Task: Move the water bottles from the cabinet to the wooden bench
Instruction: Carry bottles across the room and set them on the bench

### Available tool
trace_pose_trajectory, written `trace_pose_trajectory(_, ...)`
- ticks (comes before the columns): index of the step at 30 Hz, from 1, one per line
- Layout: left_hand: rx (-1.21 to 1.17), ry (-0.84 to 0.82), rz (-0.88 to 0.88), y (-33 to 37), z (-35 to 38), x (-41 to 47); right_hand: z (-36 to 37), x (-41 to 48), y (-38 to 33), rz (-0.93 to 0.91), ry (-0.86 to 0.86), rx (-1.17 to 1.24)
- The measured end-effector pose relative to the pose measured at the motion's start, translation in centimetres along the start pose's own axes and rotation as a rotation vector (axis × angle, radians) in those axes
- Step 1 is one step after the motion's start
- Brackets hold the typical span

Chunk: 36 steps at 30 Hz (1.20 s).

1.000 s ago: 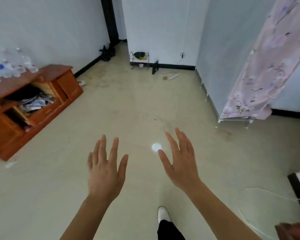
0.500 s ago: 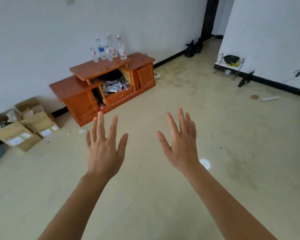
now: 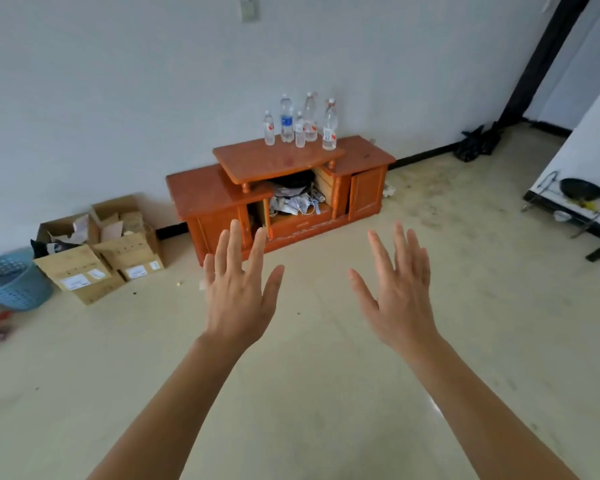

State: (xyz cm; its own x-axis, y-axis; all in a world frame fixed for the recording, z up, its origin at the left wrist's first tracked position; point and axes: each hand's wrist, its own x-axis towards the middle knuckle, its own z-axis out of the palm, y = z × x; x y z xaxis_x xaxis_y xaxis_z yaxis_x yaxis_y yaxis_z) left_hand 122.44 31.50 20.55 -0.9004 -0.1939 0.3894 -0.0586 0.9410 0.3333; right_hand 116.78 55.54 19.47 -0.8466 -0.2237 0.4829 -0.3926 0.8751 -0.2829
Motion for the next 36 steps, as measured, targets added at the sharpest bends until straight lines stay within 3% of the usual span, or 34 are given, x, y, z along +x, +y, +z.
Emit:
trace_pose_trajectory(12, 0.081, -0.096, 0.123, 0.9, 15.4, 26.9, 13.7, 21.9, 12.8, 0.186, 0.058, 0.042)
trace_pose_trajectory(21, 0.207, -0.075, 0.052, 0.9, 20.9, 51.0, 21.6, 46.3, 19.0, 0.126, -0.030, 0.075)
trace_pose_trajectory(30, 0.191, -0.194, -0.146, -8.3, 30.4, 64.4, 36.1, 62.1, 20.7, 0.091, -0.213, 0.087)
trace_pose_trajectory(36, 0.156, -0.245, -0.175, -15.8, 36.8, 78.5, 45.7, 74.6, 20.2, 0.135, -0.275, 0.069)
